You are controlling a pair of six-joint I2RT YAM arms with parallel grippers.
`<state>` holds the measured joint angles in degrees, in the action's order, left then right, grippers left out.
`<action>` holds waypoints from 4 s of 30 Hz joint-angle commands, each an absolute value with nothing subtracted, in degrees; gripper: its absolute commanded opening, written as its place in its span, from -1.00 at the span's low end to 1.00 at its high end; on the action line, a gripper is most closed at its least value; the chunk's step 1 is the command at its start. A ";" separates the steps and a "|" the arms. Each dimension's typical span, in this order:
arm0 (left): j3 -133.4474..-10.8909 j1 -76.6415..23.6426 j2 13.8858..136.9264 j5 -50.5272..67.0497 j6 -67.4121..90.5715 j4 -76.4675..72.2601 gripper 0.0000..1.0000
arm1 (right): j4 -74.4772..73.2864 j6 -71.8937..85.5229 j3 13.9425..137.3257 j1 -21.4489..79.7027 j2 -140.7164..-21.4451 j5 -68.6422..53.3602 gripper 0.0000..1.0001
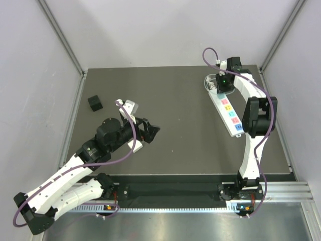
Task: Insert the plug
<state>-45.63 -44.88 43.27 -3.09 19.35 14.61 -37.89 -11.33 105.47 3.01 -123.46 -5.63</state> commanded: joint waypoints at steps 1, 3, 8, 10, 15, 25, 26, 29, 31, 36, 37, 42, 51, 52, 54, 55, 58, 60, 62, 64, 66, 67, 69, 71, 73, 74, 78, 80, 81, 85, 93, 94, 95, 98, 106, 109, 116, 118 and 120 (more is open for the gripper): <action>-46.32 -44.74 42.01 -3.78 18.81 12.39 0.97 | -38.50 -9.94 108.37 4.04 -119.80 -5.19 -1.00; -46.23 -44.74 41.92 -3.69 18.81 12.39 0.96 | -36.05 -8.54 107.93 4.04 -116.74 -4.92 -1.00; -46.05 -44.74 41.13 -3.25 19.16 12.13 0.97 | -33.14 -7.03 101.98 3.87 -113.21 -5.10 -1.00; -46.05 -44.74 41.13 -3.34 19.25 12.13 0.97 | -31.30 -7.03 98.98 3.78 -111.89 -5.71 -1.00; -45.97 -44.74 41.57 -2.11 19.51 11.69 0.97 | -28.22 -6.15 97.20 3.69 -109.69 -6.24 -1.00; -45.97 -44.74 43.58 -3.78 19.34 11.86 0.97 | -13.73 -8.70 110.90 0.44 -112.05 -1.15 -1.00; -46.23 -44.74 44.03 -4.04 19.16 12.04 0.97 | -11.62 -8.70 114.66 -1.04 -112.76 -1.32 -1.00; -46.41 -44.65 45.61 -5.62 18.72 12.48 0.97 | -1.88 -7.82 124.22 -3.16 -117.14 -1.68 -1.00; -46.23 -44.65 46.40 -6.24 18.63 12.39 0.97 | 1.04 -7.91 131.53 -4.13 -119.34 -1.06 -1.00; -46.49 -44.65 47.81 -6.07 18.37 12.30 0.97 | 4.05 -12.74 137.03 -8.26 -123.92 -0.35 -1.00; -46.41 -44.65 47.99 -5.89 18.46 12.13 0.97 | 3.96 -13.61 132.41 -8.70 -123.23 -0.44 -1.00; -46.14 -44.65 48.25 -4.22 19.07 10.99 0.97 | 6.68 -18.81 106.56 -8.00 -112.51 2.62 -1.00; -46.41 -44.56 46.41 -1.50 19.51 10.46 0.97 | 0.53 -20.74 86.39 -6.06 -109.50 3.60 -1.00; -46.06 -44.65 46.32 -1.23 19.69 10.46 0.97 | 0.18 -20.22 88.14 -6.93 -110.29 3.26 -1.00; -45.88 -44.65 46.06 -1.14 19.86 10.46 0.97 | -2.37 -19.69 89.12 -7.38 -111.36 1.33 -1.00; -45.79 -44.56 45.97 -1.23 20.04 10.46 0.97 | -2.72 -19.69 89.21 -7.38 -111.53 -1.81 -1.00; -45.79 -44.56 45.88 -1.75 20.13 10.20 0.97 | -3.25 -19.25 90.86 -6.59 -112.49 -1.86 -1.00; -45.79 -44.56 46.05 -2.28 19.95 10.28 0.97 | -5.96 -18.29 95.07 -7.12 -116.53 1.65 -1.00; -45.70 -44.56 46.14 -2.72 19.78 10.72 0.97 | -9.65 -17.06 104.21 -8.34 -121.26 3.78 -1.00; -45.53 -44.56 46.58 -2.90 19.78 10.72 0.97 | -10.11 -16.53 112.27 -8.87 -123.56 5.17 -1.00; -45.44 -44.56 47.54 -3.16 19.51 10.37 0.97 | -11.15 -14.86 119.14 -9.14 -127.25 10.78 -1.00; -45.79 -44.56 47.90 -3.16 19.34 10.20 0.97 | -12.29 -13.81 127.53 -9.40 -128.57 17.60 -1.00; -46.49 -44.56 49.21 -3.60 18.99 10.46 0.96 | -12.84 -13.71 134.70 -9.49 -130.87 24.83 -1.00; -46.93 -44.56 49.83 -3.78 18.90 10.55 0.96 | -6.18 -14.94 137.20 -9.32 -128.52 27.59 -1.00; -46.50 -44.56 49.92 -3.52 19.16 10.28 0.96 | -0.47 -17.82 135.80 -8.62 -126.13 30.75 -1.00; -46.32 -44.56 50.01 -3.25 19.25 10.11 0.96 | 6.43 -19.49 135.36 -8.18 -123.86 31.11 -1.00; -45.88 -44.56 49.05 -2.29 19.60 10.28 0.96 | 20.73 -28.56 135.08 -6.59 -122.25 32.96 -1.00; -45.53 -44.56 48.52 -2.46 19.69 10.46 0.96 | 25.54 -28.66 136.67 -7.55 -122.43 32.70 -1.00; -45.44 -44.65 47.91 -2.55 19.69 10.55 0.96 | 25.75 -27.78 137.45 -8.17 -122.78 32.09 -1.00; -44.91 -44.65 47.37 -3.16 19.60 10.46 0.96 | 23.92 -22.86 139.67 -10.11 -123.14 20.77 -1.00; -45.79 -44.56 50.01 -0.97 21.01 8.61 0.95 | 21.61 -26.28 105.86 -5.63 -116.29 13.99 -1.00; -45.79 -44.56 49.66 -0.88 20.83 8.87 0.95 | 22.58 -25.24 99.99 -5.89 -115.84 13.02 -1.00; -45.70 -44.56 48.79 -0.88 20.66 9.14 0.95 | 21.80 -24.88 98.45 -6.06 -116.45 11.96 -1.00; -45.44 -44.56 47.64 -1.84 19.86 10.11 0.95 | 12.86 -25.05 98.70 -5.80 -118.99 7.22 -1.00; -45.88 -44.56 48.25 -0.35 20.92 8.61 0.95 | -7.18 -26.19 97.29 -0.36 -117.60 5.97 -1.00; -45.62 -44.56 47.99 -0.26 21.36 8.70 0.94 | -11.85 -22.96 97.82 2.02 -117.86 3.97 -1.00; -45.18 -44.56 46.85 0.70 21.53 8.88 0.94 | -12.92 -13.98 98.61 2.02 -118.56 -4.83 -1.00; -45.26 -44.56 46.76 0.79 21.45 9.05 0.94 | -12.31 -12.05 98.00 1.93 -118.39 -7.03 -1.00; -45.26 -44.56 46.76 0.62 21.27 9.23 0.94 | -11.34 -11.43 95.99 2.02 -117.43 -8.25 -1.00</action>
<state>-45.30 -44.66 47.72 0.19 21.10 12.38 -12.95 -15.73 95.66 2.35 -121.91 -3.51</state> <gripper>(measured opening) 0.972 0.303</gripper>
